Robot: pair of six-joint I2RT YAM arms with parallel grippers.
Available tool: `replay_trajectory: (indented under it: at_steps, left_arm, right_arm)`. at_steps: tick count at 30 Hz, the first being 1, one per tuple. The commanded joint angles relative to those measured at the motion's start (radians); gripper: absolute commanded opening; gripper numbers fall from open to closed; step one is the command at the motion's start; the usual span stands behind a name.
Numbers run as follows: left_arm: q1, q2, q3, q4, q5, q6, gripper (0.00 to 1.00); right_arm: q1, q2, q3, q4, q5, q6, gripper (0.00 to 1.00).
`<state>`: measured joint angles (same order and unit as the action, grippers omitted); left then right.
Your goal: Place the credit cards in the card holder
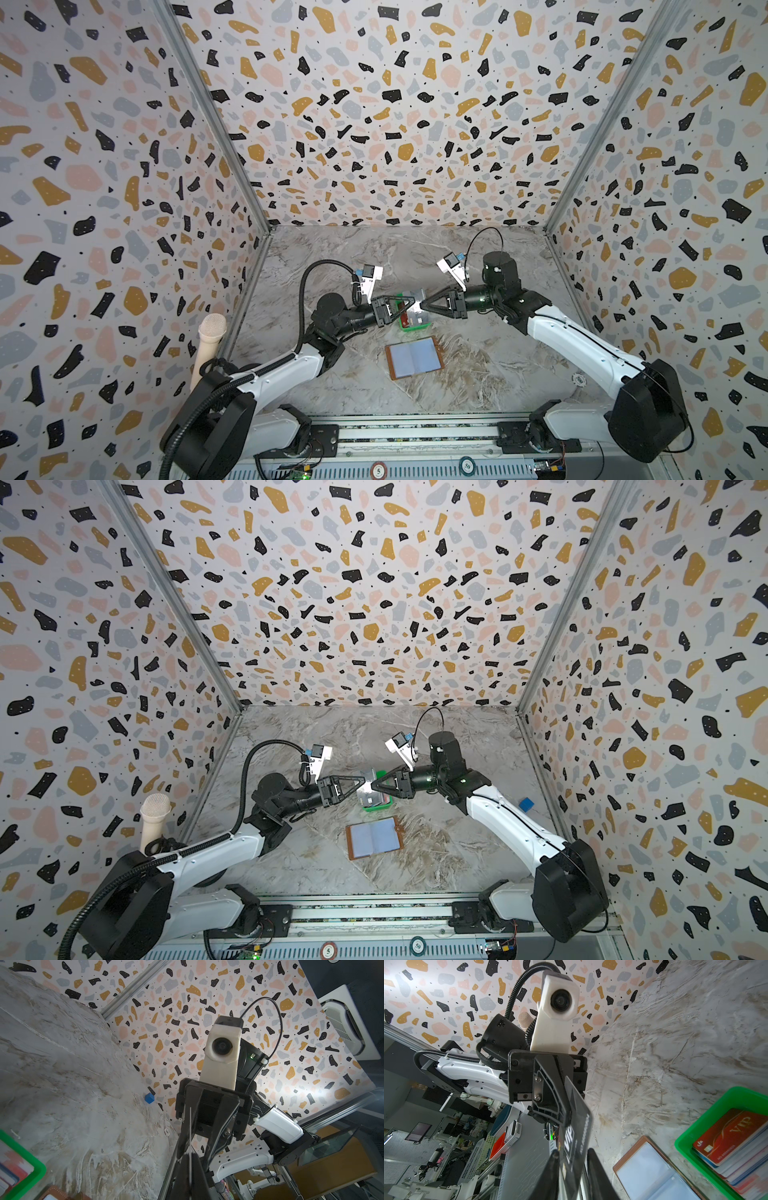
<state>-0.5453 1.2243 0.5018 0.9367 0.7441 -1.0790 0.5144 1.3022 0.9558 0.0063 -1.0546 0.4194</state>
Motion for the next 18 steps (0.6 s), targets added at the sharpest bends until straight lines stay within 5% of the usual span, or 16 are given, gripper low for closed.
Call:
replay_trajectory:
  at_steps: [1, 13, 18]
  left_arm:
    - [-0.003, -0.019, -0.003, 0.013, 0.018, 0.033, 0.0]
    - [-0.002, -0.001, 0.011, -0.049, 0.015, 0.061, 0.0]
    - [0.025, -0.017, -0.016, -0.148, -0.044, 0.083, 0.31]
  right_arm:
    - [-0.003, -0.034, 0.001, 0.023, -0.031, 0.007, 0.24]
    - [0.01, -0.04, -0.021, 0.053, -0.027, 0.028, 0.0]
    - [0.009, -0.053, -0.049, 0.016, 0.056, 0.049, 0.0]
